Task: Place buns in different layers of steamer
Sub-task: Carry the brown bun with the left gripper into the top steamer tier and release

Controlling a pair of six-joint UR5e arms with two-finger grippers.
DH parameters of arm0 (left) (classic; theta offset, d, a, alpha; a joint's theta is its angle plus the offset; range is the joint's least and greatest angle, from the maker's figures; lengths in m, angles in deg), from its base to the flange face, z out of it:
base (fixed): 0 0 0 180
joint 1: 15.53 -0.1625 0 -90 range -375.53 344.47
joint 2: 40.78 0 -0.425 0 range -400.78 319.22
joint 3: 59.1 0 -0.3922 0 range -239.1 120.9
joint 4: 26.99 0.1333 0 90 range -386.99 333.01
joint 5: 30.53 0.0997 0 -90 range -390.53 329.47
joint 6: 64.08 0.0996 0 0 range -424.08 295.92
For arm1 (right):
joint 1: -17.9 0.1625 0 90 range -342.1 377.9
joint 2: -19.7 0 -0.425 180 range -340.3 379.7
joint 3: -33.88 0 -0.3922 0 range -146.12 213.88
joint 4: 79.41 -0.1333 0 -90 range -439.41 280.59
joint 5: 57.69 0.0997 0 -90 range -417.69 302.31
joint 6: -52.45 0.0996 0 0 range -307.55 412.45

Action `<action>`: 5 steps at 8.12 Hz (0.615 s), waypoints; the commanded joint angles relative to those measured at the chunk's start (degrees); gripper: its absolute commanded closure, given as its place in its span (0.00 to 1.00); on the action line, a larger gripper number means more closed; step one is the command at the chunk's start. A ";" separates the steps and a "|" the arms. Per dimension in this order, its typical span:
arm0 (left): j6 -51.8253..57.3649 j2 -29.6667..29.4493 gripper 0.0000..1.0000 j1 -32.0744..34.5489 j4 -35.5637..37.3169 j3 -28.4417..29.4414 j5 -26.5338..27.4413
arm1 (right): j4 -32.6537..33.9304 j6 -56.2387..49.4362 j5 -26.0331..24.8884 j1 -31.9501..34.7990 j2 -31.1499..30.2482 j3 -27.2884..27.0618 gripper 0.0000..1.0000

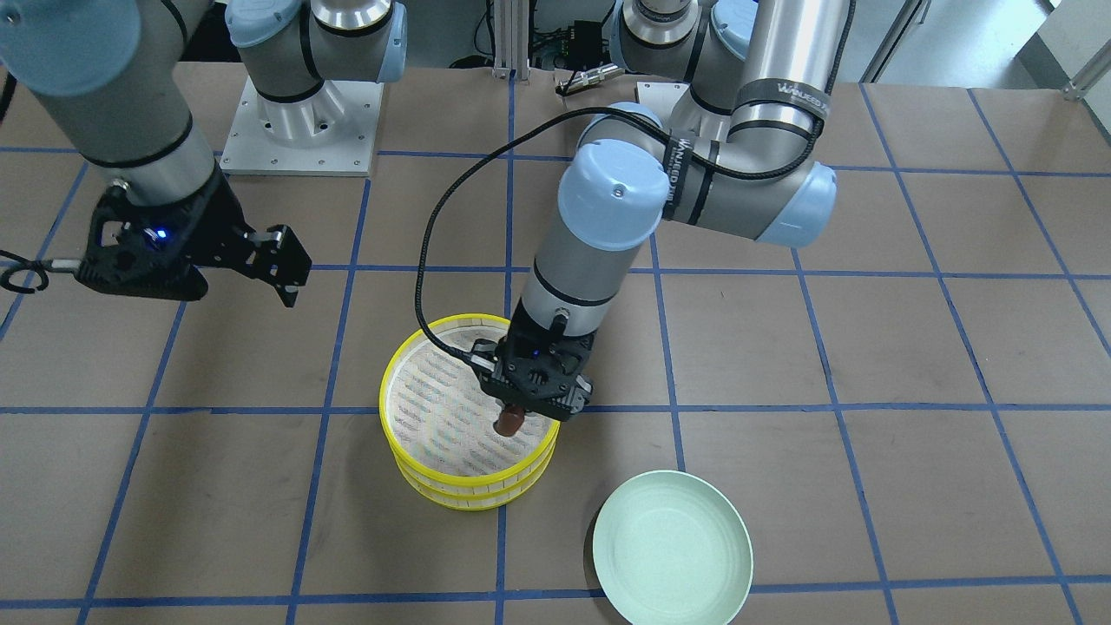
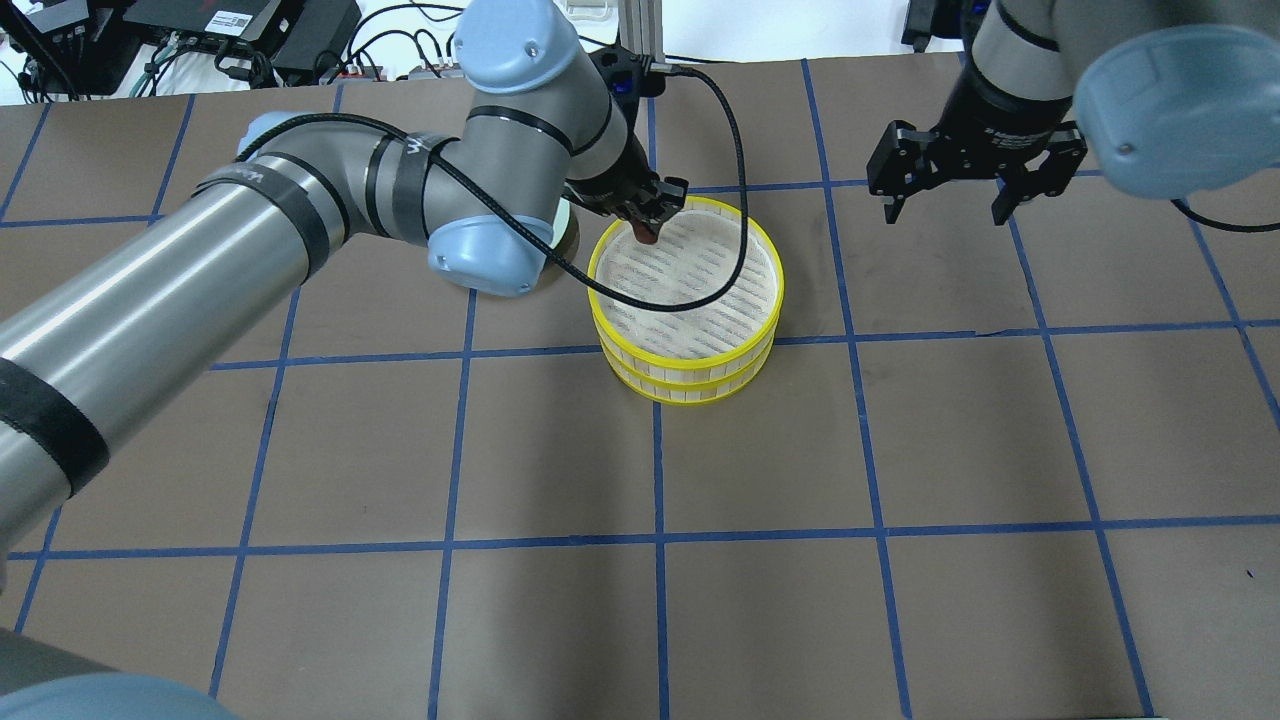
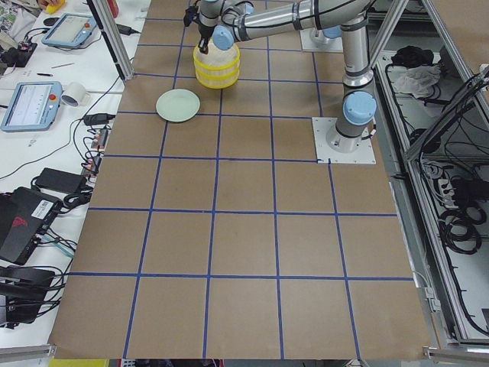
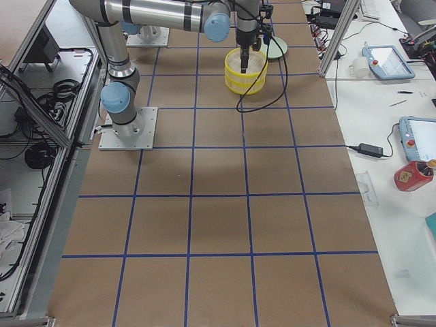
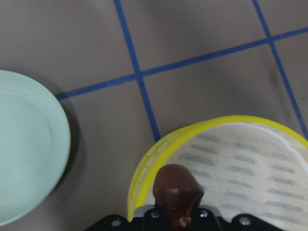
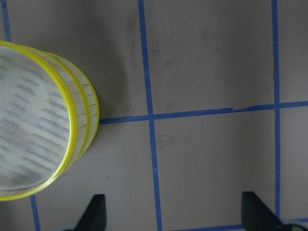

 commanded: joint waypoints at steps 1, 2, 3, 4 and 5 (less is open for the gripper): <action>-3.78 -0.44 0.74 3.28 0.37 -3.30 -0.31 | -4.55 -3.14 0.03 -2.53 -5.20 0.02 0.00; -3.69 -0.35 0.55 3.28 0.37 -3.66 -0.40 | -4.47 -2.79 0.03 -2.45 -5.38 0.28 0.00; -3.60 -0.27 0.15 3.28 0.20 -3.75 -0.32 | -5.51 -2.44 -0.15 -2.10 -4.77 2.02 0.00; -2.99 -0.27 0.00 3.28 -0.06 -3.75 0.21 | -7.17 -2.35 0.11 -2.01 -3.38 4.22 0.00; -2.99 -0.09 0.00 3.19 -0.15 -3.75 0.39 | -8.32 -1.57 0.29 -2.01 -2.06 6.33 0.00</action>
